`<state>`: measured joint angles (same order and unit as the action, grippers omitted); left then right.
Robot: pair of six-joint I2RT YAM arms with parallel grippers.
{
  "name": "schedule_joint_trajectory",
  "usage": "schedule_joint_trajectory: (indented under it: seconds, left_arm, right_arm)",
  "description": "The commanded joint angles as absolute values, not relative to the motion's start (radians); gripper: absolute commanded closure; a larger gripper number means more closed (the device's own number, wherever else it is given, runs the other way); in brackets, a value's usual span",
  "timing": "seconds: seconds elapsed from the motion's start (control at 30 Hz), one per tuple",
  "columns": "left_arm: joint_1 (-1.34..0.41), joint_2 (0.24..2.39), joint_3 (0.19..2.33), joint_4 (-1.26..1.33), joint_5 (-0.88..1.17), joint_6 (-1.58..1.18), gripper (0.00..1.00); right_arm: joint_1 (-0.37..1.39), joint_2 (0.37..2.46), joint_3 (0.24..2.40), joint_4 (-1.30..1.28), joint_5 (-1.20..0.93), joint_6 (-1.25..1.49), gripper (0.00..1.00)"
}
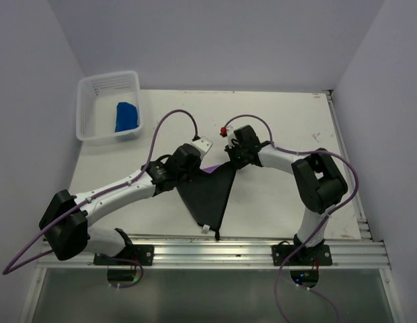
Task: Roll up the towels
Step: Flatten the towel
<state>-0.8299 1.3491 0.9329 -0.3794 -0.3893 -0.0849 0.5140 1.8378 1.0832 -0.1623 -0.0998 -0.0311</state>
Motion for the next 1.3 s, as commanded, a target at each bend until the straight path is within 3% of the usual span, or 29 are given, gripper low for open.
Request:
schedule_joint_trajectory:
  seconds: [0.0,0.43,0.83,1.13,1.27]
  left_arm:
    - [-0.816,1.335,0.927,-0.325,-0.370,-0.072,1.00]
    - [-0.795,1.236,1.055,-0.387,-0.387,-0.064,1.00]
    - [-0.782,0.956,1.126,-0.459,-0.269,-0.236,1.00]
    - [-0.784,0.839,1.105,-0.529,-0.186,-0.321,1.00]
    - [-0.784,0.853,1.066,-0.532,-0.179,-0.330,1.00]
  right_arm:
    - [0.509,1.776,1.118,-0.207,-0.111,-0.045,1.00]
    - [0.521,1.436,1.216,-0.359,-0.107,-0.006,1.00]
    - [0.604,1.048,1.301,-0.603,-0.113,0.086,1.00]
    - [0.627,0.922,1.275,-0.686,-0.195,0.150,1.00]
    - [0.627,0.930,1.230,-0.673,-0.124,0.184,1.00]
